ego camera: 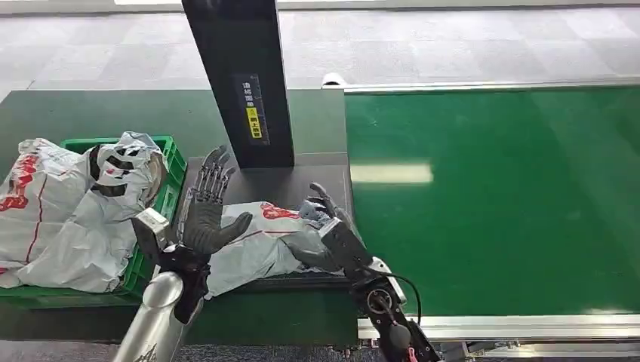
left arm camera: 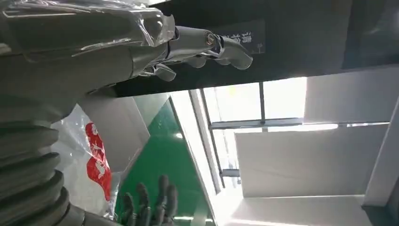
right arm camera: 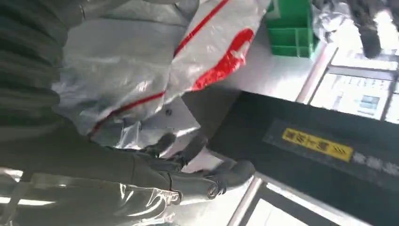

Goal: Moved the parcel from conveyor to table for the left to box.

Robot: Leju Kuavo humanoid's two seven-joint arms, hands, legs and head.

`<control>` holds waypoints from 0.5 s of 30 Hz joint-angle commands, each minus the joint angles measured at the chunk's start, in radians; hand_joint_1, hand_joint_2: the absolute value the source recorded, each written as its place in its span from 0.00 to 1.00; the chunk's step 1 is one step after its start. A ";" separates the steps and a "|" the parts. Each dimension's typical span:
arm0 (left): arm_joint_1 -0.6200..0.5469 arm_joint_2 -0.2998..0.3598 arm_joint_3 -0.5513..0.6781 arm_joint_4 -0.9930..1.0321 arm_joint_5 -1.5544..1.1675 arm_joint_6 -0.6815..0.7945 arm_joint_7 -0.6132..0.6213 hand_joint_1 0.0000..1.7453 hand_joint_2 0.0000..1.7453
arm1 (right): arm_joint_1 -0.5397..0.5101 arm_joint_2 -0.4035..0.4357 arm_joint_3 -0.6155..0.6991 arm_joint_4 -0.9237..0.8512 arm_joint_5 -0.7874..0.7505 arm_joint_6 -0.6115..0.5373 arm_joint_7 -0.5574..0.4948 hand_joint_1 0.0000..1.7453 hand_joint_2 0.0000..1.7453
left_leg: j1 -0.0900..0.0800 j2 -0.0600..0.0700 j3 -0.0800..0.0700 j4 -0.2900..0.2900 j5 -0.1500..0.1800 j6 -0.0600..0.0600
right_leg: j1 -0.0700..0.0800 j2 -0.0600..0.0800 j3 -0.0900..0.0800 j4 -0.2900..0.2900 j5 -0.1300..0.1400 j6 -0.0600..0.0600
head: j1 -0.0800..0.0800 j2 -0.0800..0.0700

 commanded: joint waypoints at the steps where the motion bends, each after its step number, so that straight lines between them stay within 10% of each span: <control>1: 0.060 0.007 0.036 -0.045 -0.011 -0.021 0.007 0.00 1.00 | 0.073 -0.024 -0.107 -0.152 -0.085 0.101 -0.036 0.00 1.00 | 0.000 0.000 0.001 -0.001 0.000 0.001 | 0.000 -0.001 0.001 -0.001 0.000 0.000 | 0.000 0.000; 15: 0.108 0.127 -0.112 -0.060 -0.468 -0.082 0.138 0.00 1.00 | 0.073 -0.014 -0.182 -0.230 -0.171 0.237 -0.015 0.00 1.00 | -0.001 0.000 0.002 -0.001 0.000 0.001 | 0.000 0.000 0.002 -0.001 0.000 -0.001 | 0.000 0.000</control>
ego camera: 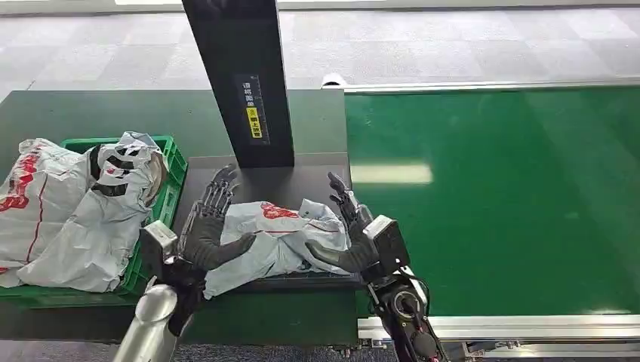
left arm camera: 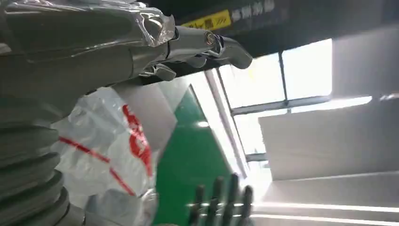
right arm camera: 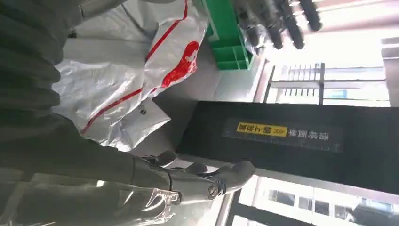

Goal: Moved the parcel from conveyor to table for the left to box.

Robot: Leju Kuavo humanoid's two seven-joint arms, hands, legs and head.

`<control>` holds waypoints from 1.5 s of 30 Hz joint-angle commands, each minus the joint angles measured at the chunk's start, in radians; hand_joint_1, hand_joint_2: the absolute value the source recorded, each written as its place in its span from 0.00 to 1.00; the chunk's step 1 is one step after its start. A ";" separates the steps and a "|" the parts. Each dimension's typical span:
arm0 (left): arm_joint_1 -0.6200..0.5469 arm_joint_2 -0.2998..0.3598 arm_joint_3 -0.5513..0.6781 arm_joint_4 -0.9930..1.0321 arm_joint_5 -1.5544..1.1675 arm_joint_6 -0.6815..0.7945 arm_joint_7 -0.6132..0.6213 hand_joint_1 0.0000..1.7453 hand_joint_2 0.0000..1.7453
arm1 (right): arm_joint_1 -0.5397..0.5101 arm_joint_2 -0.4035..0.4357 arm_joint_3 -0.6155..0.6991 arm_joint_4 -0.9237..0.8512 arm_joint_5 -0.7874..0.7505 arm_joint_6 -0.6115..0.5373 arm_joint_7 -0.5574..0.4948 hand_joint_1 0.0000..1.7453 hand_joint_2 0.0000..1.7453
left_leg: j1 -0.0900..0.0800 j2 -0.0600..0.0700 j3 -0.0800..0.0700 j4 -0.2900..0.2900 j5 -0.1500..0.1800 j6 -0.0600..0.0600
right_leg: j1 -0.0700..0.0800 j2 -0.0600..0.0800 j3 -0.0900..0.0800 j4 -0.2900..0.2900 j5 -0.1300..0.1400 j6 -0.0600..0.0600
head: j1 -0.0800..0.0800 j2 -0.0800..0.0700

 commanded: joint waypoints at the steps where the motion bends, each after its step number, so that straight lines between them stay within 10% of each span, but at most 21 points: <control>1: 0.047 0.119 -0.121 -0.005 -0.363 0.007 0.083 0.00 1.00 | -0.005 -0.015 -0.070 -0.051 -0.001 0.009 0.006 0.00 1.00 | 0.000 0.001 0.002 -0.001 0.000 0.001 | 0.000 0.001 0.001 -0.001 0.000 -0.001 | 0.000 0.000; 18: 0.005 0.059 -0.148 0.199 -0.677 0.032 0.296 0.02 1.00 | -0.001 0.015 -0.090 -0.017 -0.001 0.026 0.015 0.00 1.00 | -0.001 0.000 0.004 -0.002 0.000 0.001 | 0.000 0.000 0.004 -0.001 0.000 -0.001 | 0.000 0.000; 19: 0.006 0.057 -0.146 0.194 -0.675 0.034 0.292 0.91 1.00 | 0.000 0.015 -0.092 -0.017 -0.001 0.025 0.015 0.00 1.00 | -0.001 0.001 0.005 -0.002 0.000 0.001 | -0.001 0.001 0.005 -0.001 0.000 -0.001 | 0.000 0.000; 20: 0.007 0.056 -0.147 0.165 -0.668 0.065 0.249 0.96 1.00 | 0.008 0.015 -0.096 -0.029 0.000 0.020 0.017 0.00 1.00 | -0.001 0.001 0.006 -0.003 0.000 0.001 | -0.001 0.001 0.006 -0.002 0.000 -0.001 | 0.000 0.000; 45: 0.031 0.030 -0.129 -0.112 -0.512 0.633 -0.147 1.00 1.00 | -0.002 0.005 -0.113 -0.002 -0.010 -0.004 -0.006 0.00 1.00 | 0.000 0.000 0.002 0.000 -0.001 0.001 | 0.000 0.000 0.002 0.000 0.000 -0.001 | 0.000 0.000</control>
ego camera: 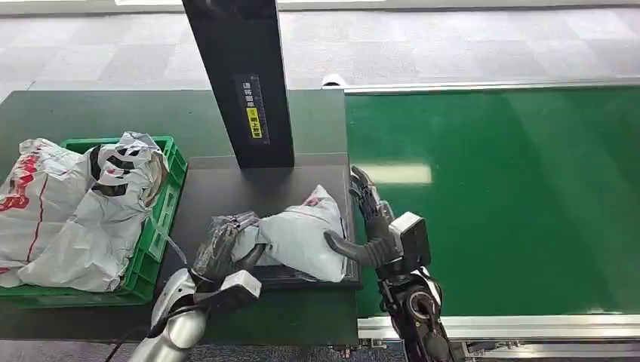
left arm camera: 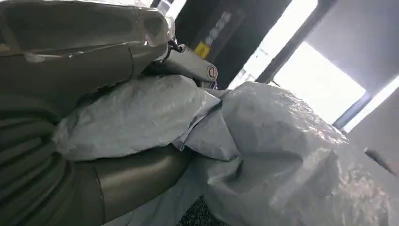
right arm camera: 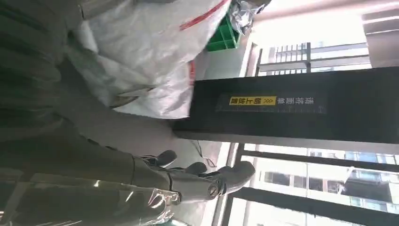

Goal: Moved the parcel from conveyor to table for the left to box.

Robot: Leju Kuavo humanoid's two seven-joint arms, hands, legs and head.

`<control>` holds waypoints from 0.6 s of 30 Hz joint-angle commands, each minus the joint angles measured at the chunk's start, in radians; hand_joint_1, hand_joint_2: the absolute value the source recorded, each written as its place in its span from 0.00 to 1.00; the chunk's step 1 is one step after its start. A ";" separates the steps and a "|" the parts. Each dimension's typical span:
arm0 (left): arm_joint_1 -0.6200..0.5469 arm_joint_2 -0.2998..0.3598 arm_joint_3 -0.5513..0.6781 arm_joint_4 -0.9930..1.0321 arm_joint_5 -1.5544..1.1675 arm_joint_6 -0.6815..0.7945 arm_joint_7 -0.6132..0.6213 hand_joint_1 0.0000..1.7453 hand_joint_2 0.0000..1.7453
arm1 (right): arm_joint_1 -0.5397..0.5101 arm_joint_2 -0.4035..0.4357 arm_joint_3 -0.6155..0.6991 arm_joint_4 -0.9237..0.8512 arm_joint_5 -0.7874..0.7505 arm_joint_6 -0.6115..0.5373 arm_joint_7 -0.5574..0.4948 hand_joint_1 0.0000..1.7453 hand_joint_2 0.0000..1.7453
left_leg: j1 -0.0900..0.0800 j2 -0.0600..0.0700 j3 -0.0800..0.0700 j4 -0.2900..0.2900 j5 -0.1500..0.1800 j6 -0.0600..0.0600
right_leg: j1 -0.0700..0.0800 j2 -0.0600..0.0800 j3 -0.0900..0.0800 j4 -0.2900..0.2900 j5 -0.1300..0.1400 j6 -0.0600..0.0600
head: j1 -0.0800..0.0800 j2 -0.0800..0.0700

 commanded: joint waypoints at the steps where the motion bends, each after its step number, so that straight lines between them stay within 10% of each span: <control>1: -0.005 -0.006 0.012 -0.117 0.086 0.136 -0.091 1.00 1.00 | -0.033 -0.010 -0.019 0.053 0.002 -0.018 -0.006 0.00 1.00 | 0.000 0.000 0.000 0.000 0.000 0.001 | 0.000 0.000 0.000 0.000 0.000 -0.001 | 0.000 0.000; 16: 0.020 0.043 0.037 -0.323 0.272 0.420 -0.095 1.00 1.00 | -0.013 -0.008 -0.019 0.046 0.002 -0.040 -0.007 0.00 1.00 | 0.000 0.001 0.000 0.000 0.000 0.001 | 0.001 0.001 0.000 0.000 0.000 -0.001 | 0.000 0.000; 18: 0.061 -0.052 0.209 -0.437 0.085 0.420 -0.095 1.00 1.00 | -0.004 -0.006 -0.014 0.040 0.005 -0.044 -0.008 0.00 1.00 | 0.000 0.001 0.000 0.000 -0.001 0.001 | 0.001 0.001 0.000 0.000 0.000 -0.001 | 0.000 0.000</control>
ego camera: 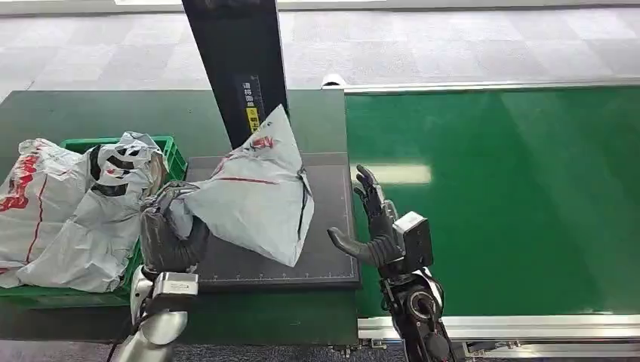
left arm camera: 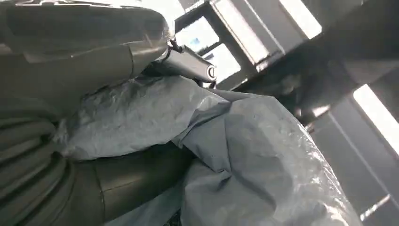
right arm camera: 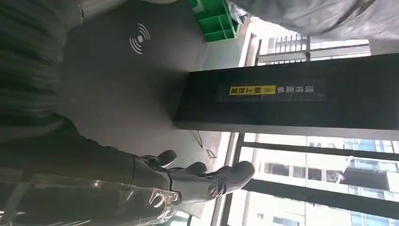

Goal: Moved the parcel from conveyor to table for the left to box.

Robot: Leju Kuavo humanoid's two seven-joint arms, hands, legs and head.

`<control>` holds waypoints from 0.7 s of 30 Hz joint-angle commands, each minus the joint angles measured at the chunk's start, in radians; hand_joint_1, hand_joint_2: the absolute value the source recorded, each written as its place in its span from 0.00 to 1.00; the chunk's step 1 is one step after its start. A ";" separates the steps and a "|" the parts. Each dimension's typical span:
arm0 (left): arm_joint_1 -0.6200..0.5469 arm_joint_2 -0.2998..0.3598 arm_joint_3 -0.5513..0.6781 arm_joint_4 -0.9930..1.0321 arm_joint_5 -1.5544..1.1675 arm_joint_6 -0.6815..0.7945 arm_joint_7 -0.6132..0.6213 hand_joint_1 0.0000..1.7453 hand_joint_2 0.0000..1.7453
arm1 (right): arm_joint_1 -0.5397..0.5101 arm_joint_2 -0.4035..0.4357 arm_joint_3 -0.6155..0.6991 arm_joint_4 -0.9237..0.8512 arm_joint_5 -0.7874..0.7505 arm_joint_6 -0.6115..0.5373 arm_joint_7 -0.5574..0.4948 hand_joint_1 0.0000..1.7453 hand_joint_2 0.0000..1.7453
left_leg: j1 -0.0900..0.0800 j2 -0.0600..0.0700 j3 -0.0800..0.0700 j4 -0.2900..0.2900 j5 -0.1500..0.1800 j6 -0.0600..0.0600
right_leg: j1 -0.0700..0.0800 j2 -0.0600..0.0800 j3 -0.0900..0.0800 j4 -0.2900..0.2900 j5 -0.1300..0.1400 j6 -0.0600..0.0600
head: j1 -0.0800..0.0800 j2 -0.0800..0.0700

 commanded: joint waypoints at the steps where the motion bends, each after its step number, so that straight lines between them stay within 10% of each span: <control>1: 0.052 -0.070 0.237 -0.225 -0.162 0.122 -0.004 1.00 1.00 | 0.001 -0.007 -0.008 0.038 0.003 -0.014 -0.002 0.00 1.00 | 0.000 0.002 0.001 0.000 -0.001 0.001 | 0.001 0.002 0.000 0.000 0.000 -0.001 | 0.000 0.000; 13: -0.152 -0.238 0.859 -0.249 -0.759 0.122 -0.004 1.00 1.00 | 0.005 0.003 -0.019 0.039 0.006 -0.036 -0.008 0.00 1.00 | 0.001 0.003 -0.001 0.001 0.000 0.001 | 0.001 0.002 -0.002 0.000 0.000 -0.001 | 0.000 0.000; 21: -0.167 -0.247 0.886 -0.225 -0.819 0.122 0.016 1.00 1.00 | 0.007 0.002 -0.020 0.034 0.006 -0.031 -0.007 0.00 1.00 | 0.000 0.001 0.000 0.000 0.000 0.001 | 0.001 0.000 0.000 0.000 0.000 -0.001 | 0.000 0.000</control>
